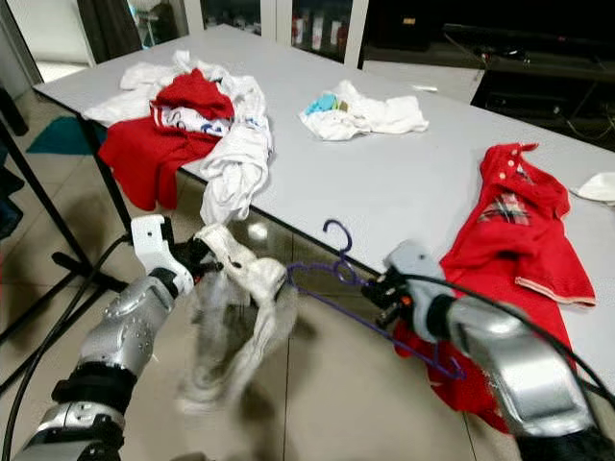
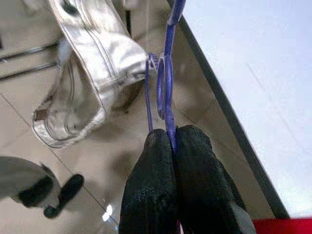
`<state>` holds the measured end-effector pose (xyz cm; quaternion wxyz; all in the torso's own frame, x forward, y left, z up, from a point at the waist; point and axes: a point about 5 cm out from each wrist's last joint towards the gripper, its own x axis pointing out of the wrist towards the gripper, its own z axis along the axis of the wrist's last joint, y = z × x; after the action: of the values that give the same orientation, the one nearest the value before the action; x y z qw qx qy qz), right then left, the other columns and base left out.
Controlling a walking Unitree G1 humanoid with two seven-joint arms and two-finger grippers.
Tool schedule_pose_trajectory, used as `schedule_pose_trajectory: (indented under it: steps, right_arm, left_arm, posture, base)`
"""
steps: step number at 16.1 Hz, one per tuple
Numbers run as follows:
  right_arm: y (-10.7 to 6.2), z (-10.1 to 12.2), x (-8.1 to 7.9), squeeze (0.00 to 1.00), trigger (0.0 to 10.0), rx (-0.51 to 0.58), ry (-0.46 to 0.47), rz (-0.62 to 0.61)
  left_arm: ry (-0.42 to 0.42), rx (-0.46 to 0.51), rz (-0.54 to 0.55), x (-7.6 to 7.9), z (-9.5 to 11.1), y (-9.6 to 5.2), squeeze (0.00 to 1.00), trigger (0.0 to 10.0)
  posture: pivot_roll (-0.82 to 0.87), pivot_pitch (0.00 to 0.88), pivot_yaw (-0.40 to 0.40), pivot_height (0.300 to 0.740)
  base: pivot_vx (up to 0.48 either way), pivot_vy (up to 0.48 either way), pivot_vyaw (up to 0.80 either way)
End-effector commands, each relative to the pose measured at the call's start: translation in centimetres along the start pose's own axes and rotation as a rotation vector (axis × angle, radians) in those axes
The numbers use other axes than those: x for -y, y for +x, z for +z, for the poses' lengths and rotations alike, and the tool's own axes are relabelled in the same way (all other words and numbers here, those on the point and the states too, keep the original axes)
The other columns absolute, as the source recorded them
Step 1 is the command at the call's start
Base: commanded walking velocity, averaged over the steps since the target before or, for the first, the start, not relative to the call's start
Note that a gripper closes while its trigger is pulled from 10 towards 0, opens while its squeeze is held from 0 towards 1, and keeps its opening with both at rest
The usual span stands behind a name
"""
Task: Hang hanger
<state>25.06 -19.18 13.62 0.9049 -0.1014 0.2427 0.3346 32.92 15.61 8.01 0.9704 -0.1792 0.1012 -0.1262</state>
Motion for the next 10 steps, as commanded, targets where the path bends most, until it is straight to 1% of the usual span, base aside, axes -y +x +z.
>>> schedule_pose_trajectory:
  steps: [1, 2, 3, 4, 6, 7, 9, 10]
  right_arm:
    - [-0.9, 1.2, -0.2, 0.0, 10.0, 0.052, -0.006, 0.018]
    - [-0.9, 1.2, -0.2, 0.0, 10.0, 0.052, -0.006, 0.018]
    - [-0.5, 0.7, -1.7, 0.0, 10.0, 0.04, 0.005, 0.089]
    - [0.4, 0.3, -3.3, 0.0, 10.0, 0.042, 0.03, 0.159]
    - [0.7, 0.7, -3.7, 0.0, 10.0, 0.055, 0.037, 0.184]
    - [0.9, 0.6, -3.9, 0.0, 10.0, 0.042, 0.034, 0.19]
    - [1.2, -0.2, -3.6, 0.0, 10.0, -0.021, -0.011, 0.155]
    - [1.0, -0.5, -3.3, 0.0, 10.0, -0.039, -0.035, 0.143]
  left_arm:
    - [0.013, 0.034, -0.009, 0.4, 0.8, 0.4, 0.0, 10.0]
    - [0.013, 0.034, -0.009, 0.4, 0.8, 0.4, 0.0, 10.0]
    - [0.014, 0.032, -0.008, 0.4, 0.8, 0.3, 0.0, 10.0]
    - [0.016, 0.032, -0.008, 0.4, 0.8, 0.4, 0.0, 10.0]
    - [0.017, 0.034, -0.008, 0.4, 0.9, 0.4, 0.0, 10.0]
    - [0.018, 0.034, -0.007, 0.3, 0.9, 0.4, 0.0, 10.0]
    - [0.02, 0.034, -0.006, 0.3, 0.9, 0.3, 0.0, 10.0]
    - [0.02, 0.034, -0.003, 0.2, 0.9, 0.3, 0.0, 10.0]
  posture:
    - [-0.02, 0.0, -0.026, 0.74]
    - [-0.02, 0.0, -0.026, 0.74]
    - [-0.02, 0.0, -0.023, 0.74]
    - [-0.01, 0.0, -0.023, 0.74]
    - [-0.01, 0.0, -0.021, 0.74]
    - [-0.01, 0.0, -0.02, 0.74]
    - [0.0, 0.0, -0.021, 0.74]
    - [0.0, 0.0, -0.021, 0.74]
  base:
    - [0.0, 0.0, 0.0]
    - [0.0, 0.0, 0.0]
    - [0.0, 0.0, 0.0]
    - [0.0, 0.0, 0.0]
    - [0.0, 0.0, 0.0]
    - [0.0, 0.0, 0.0]
    - [0.0, 0.0, 0.0]
    - [0.0, 0.0, 0.0]
